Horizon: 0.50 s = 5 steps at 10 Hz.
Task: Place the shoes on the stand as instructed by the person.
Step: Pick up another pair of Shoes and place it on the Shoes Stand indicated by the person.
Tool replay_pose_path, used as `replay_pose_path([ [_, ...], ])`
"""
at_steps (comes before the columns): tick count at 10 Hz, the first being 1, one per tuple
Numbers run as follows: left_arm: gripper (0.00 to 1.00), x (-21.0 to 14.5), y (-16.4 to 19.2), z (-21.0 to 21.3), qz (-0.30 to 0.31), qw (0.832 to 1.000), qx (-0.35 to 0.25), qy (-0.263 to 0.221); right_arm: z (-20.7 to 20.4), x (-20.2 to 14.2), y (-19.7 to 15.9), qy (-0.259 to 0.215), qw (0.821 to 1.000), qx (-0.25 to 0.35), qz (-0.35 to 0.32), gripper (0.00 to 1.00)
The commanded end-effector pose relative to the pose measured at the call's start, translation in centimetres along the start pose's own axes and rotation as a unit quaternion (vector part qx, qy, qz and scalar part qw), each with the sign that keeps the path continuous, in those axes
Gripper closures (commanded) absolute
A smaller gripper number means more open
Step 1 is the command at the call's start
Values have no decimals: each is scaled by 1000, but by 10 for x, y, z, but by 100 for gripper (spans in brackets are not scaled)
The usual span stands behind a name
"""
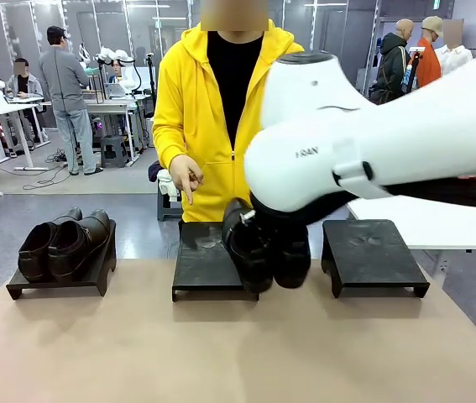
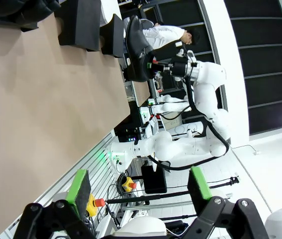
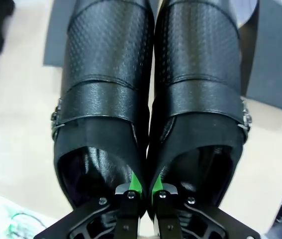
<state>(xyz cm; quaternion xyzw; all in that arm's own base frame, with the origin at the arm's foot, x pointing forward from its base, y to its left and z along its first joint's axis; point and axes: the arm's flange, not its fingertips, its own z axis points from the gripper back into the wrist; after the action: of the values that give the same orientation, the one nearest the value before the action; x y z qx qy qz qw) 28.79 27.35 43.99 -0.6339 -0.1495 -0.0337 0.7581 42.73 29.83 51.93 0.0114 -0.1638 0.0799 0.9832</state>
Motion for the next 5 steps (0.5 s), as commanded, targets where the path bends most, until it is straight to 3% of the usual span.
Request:
replay_pose_path([
  [1, 0, -2, -1, 0, -3, 1000, -4, 2, 4, 46, 33, -26, 999, -25, -30, 93],
  [5, 0, -2, -1, 0, -3, 1000, -4, 2, -21, 93, 88, -73, 996, -32, -35, 93],
])
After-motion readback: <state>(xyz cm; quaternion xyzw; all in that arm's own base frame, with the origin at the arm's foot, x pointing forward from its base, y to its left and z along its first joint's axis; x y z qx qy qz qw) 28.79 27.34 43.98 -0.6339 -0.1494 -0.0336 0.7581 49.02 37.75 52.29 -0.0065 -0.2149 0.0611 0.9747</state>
